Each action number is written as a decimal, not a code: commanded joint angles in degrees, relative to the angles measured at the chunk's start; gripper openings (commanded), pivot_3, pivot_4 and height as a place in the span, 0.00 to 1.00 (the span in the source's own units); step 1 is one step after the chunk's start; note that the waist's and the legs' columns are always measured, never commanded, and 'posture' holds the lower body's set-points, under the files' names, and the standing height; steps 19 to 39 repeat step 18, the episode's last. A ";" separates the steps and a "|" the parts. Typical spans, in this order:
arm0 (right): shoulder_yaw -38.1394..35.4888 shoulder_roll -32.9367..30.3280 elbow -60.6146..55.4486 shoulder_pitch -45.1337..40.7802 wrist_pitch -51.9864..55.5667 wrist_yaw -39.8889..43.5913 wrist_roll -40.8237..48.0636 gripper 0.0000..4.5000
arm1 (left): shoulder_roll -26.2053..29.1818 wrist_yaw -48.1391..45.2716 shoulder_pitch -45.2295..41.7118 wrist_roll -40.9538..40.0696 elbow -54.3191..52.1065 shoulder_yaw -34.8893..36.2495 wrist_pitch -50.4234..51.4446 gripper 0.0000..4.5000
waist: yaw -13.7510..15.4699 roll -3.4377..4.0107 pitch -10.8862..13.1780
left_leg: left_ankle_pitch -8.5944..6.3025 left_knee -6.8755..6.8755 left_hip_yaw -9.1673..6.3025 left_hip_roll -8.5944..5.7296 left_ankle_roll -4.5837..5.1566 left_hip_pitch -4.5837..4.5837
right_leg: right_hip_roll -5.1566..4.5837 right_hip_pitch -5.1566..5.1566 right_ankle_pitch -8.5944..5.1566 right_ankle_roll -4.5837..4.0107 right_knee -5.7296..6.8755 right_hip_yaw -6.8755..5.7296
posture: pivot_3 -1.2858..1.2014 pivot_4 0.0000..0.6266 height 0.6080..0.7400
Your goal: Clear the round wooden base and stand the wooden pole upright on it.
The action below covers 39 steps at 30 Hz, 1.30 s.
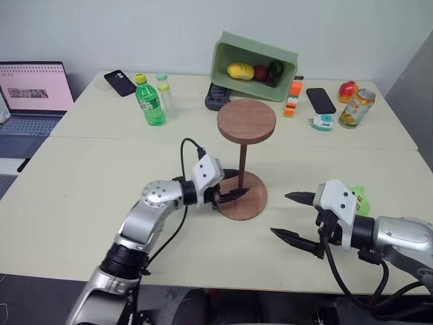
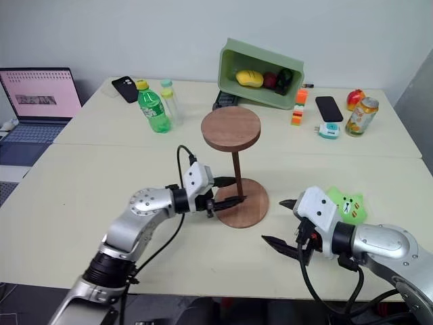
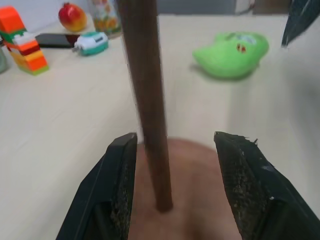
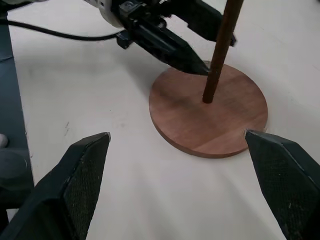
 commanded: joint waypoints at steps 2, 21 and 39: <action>-1.33 -1.15 1.81 0.22 -2.79 1.99 -2.72 1.00 | 8.06 -5.82 -1.90 -0.31 -1.42 3.55 1.10 0.56 | -0.02 0.02 0.02 | 0.00 0.00 0.01 0.00 0.00 -0.01 | 0.00 0.00 0.00 0.00 -0.02 0.00 | 0.52 0.24 1.00; -11.95 -2.96 14.63 3.11 -22.15 21.07 -6.83 1.00 | 27.84 -9.47 22.01 -8.95 -11.24 33.51 13.35 0.56 | -0.78 0.16 0.19 | -0.03 -0.35 0.14 0.14 0.04 0.13 | -0.13 -0.02 0.00 -0.01 -0.23 0.09 | 0.52 0.24 1.00; -11.95 -2.96 14.63 3.11 -22.15 21.07 -6.83 1.00 | 27.84 -9.47 22.01 -8.95 -11.24 33.51 13.35 0.56 | -0.78 0.16 0.19 | -0.03 -0.35 0.14 0.14 0.04 0.13 | -0.13 -0.02 0.00 -0.01 -0.23 0.09 | 0.52 0.24 1.00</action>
